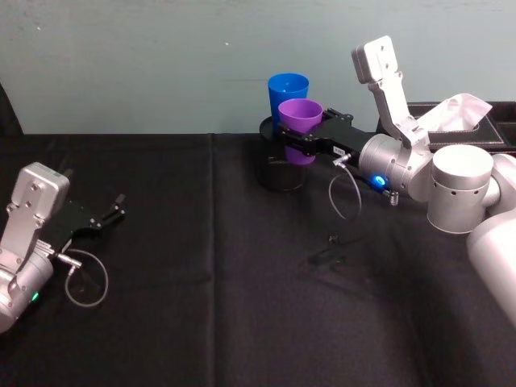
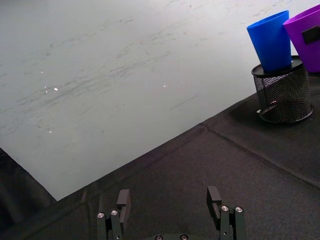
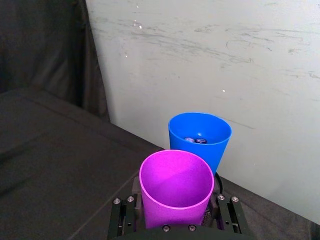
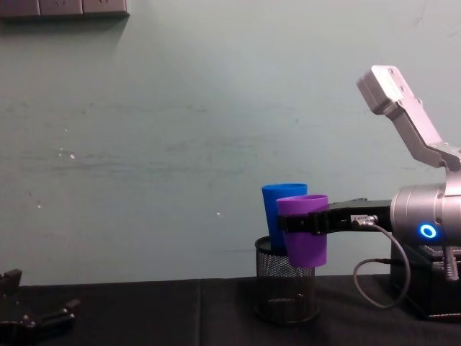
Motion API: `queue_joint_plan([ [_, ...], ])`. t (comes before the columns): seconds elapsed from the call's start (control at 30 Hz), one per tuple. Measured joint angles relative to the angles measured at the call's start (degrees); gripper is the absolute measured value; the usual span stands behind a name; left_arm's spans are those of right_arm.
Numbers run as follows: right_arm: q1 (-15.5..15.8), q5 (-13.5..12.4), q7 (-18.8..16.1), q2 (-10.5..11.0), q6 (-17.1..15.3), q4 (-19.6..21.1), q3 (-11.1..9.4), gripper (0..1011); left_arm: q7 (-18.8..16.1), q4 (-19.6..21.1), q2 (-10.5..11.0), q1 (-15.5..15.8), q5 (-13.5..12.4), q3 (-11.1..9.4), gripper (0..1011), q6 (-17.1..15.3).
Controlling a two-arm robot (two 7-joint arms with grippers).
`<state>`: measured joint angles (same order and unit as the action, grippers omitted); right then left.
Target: Pick up one cup with a gripper and tap it against the other cup.
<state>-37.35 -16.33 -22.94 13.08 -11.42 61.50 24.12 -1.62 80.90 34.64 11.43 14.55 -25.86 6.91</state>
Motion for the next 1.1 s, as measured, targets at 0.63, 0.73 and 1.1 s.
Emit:
queue_joint_plan([
  [0.63,0.0,0.0,0.0,0.0,0.0,0.0,0.0,736,0.0,0.0,0.0,0.0,0.0,0.0,1000,0.0],
  [0.73,0.0,0.0,0.0,0.0,0.0,0.0,0.0,736,0.0,0.0,0.0,0.0,0.0,0.0,1000,0.0],
  [1.1,0.0,0.0,0.0,0.0,0.0,0.0,0.0,736,0.0,0.0,0.0,0.0,0.0,0.0,1000,0.0],
])
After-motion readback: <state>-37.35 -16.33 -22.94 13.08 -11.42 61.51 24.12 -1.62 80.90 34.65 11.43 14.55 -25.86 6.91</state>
